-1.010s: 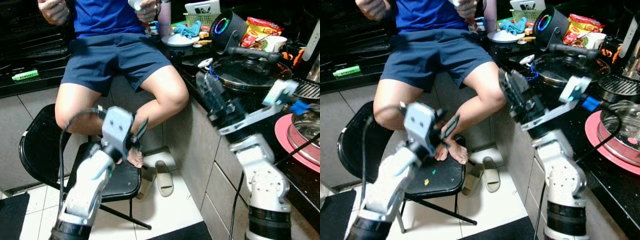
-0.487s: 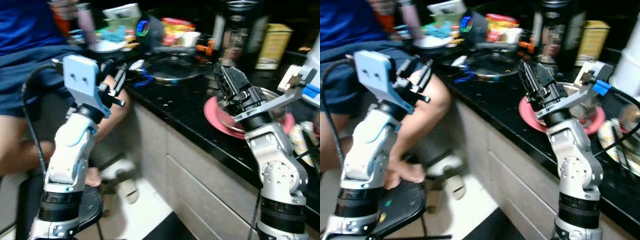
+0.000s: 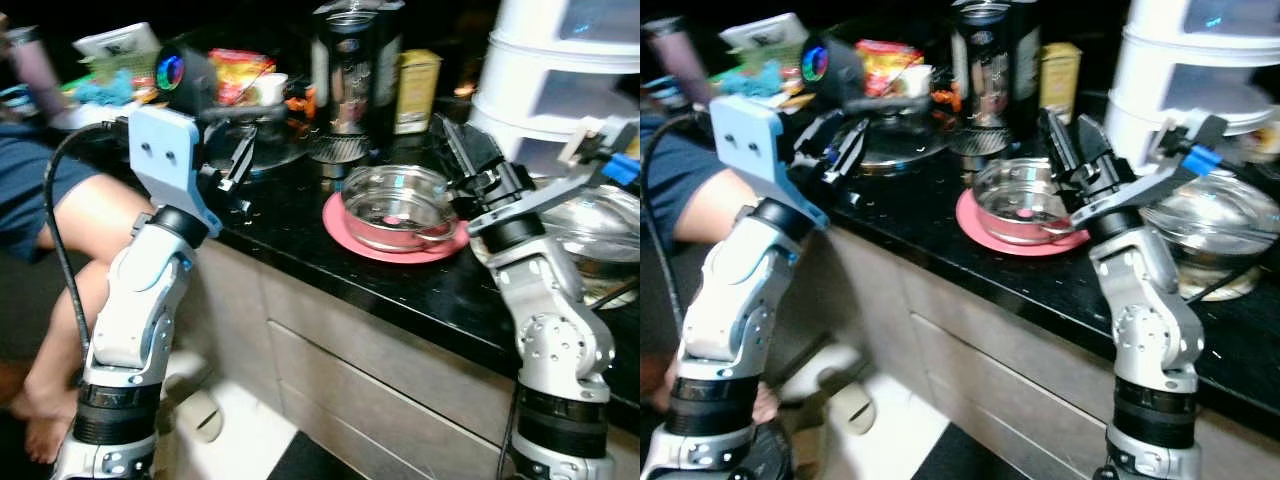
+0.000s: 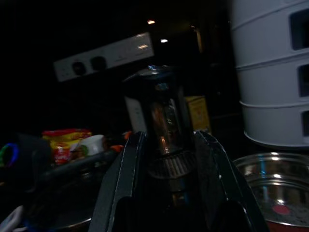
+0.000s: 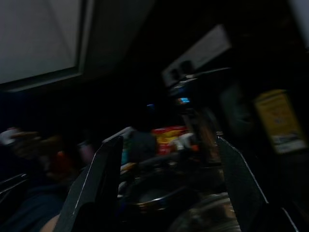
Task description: Kitchen organization
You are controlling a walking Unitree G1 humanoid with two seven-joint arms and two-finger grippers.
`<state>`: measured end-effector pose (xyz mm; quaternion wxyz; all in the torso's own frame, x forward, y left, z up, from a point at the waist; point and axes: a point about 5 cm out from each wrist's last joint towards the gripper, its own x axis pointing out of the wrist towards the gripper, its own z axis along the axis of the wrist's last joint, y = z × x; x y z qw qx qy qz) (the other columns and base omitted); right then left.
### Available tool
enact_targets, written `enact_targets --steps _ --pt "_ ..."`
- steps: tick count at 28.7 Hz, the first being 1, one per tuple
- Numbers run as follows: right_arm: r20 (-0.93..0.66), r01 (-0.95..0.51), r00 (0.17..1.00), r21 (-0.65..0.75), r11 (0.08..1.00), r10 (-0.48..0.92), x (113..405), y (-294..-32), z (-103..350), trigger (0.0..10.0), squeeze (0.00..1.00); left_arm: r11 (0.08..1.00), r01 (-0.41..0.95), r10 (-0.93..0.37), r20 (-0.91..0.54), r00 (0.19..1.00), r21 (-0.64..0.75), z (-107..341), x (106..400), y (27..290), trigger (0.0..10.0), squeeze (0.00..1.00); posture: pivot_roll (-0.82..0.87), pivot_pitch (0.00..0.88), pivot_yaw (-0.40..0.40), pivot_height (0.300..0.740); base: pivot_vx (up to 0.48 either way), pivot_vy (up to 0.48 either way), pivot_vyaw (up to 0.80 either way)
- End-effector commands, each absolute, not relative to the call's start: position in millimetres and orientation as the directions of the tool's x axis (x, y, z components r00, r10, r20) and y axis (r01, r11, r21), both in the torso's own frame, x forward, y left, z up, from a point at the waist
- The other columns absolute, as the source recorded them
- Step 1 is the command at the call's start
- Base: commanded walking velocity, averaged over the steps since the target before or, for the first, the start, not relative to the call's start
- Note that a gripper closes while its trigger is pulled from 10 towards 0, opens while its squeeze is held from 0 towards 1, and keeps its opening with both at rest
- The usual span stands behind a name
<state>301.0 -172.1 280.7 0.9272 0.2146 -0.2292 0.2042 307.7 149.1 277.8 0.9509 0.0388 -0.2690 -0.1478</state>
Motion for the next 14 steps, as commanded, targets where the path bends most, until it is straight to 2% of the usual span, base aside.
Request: enact_targets --steps 1,10,14 --pt "0.509 -0.465 0.817 0.307 0.831 0.269 302.5 -172.2 281.3 10.0 0.0 0.955 0.251 -0.296 0.502 0.812 0.158 281.1 307.2 153.7 10.0 0.0 -0.05 0.0 0.056 0.74 0.0 0.0 -0.8" --pt "0.497 -0.378 0.846 0.299 0.876 0.195 306.6 -181.6 281.7 10.0 0.0 0.952 0.212 -0.295 0.477 0.828 0.22 280.8 310.4 160.8 10.0 0.0 -0.05 0.0 0.056 0.74 0.0 0.0 -0.8" --pt "0.496 -0.355 0.849 0.279 0.892 0.183 306.9 -184.6 282.4 10.0 0.0 0.933 0.234 -0.339 0.449 0.827 0.273 280.5 315.2 163.6 10.0 0.0 -0.06 0.0 0.057 0.74 0.0 0.0 -0.8"
